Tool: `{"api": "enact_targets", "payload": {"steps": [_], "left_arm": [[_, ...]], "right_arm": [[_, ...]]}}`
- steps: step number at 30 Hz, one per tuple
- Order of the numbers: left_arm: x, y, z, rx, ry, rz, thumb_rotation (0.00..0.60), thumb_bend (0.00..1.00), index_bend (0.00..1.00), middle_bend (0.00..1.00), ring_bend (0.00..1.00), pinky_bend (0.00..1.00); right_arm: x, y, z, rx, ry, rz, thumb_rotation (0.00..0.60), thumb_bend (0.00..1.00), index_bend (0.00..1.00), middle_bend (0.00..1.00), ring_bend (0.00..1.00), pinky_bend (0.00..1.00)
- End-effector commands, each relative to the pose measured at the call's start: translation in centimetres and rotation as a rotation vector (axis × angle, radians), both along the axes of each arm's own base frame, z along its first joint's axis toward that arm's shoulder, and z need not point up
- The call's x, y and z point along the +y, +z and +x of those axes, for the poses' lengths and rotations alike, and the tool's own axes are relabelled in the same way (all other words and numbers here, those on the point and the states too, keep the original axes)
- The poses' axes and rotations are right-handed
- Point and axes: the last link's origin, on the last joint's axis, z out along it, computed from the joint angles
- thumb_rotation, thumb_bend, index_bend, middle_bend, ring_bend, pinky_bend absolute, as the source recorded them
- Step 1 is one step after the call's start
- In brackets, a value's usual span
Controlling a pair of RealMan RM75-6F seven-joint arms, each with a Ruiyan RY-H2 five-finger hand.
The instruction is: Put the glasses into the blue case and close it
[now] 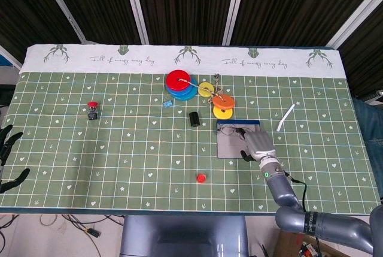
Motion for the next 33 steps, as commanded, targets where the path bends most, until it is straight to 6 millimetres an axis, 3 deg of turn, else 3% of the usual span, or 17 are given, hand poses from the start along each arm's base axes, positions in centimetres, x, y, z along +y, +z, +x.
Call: {"api": "enact_targets", "payload": {"steps": [1, 33], "left_arm": [[0.0, 0.0, 0.0, 0.000, 0.000, 0.000, 0.600, 0.23, 0.11, 0.00, 0.00, 0.00], [0.0, 0.1, 0.0, -0.003, 0.004, 0.004, 0.600, 0.23, 0.11, 0.00, 0.00, 0.00]], "right_arm": [[-0.2, -0.1, -0.1, 0.006, -0.007, -0.002, 0.600, 0.49, 0.19, 0.93, 0.92, 0.96], [-1.9, -0.8, -0.6, 0.026, -0.068, -0.017, 0.600, 0.49, 0.18, 0.93, 0.92, 0.96]]}}
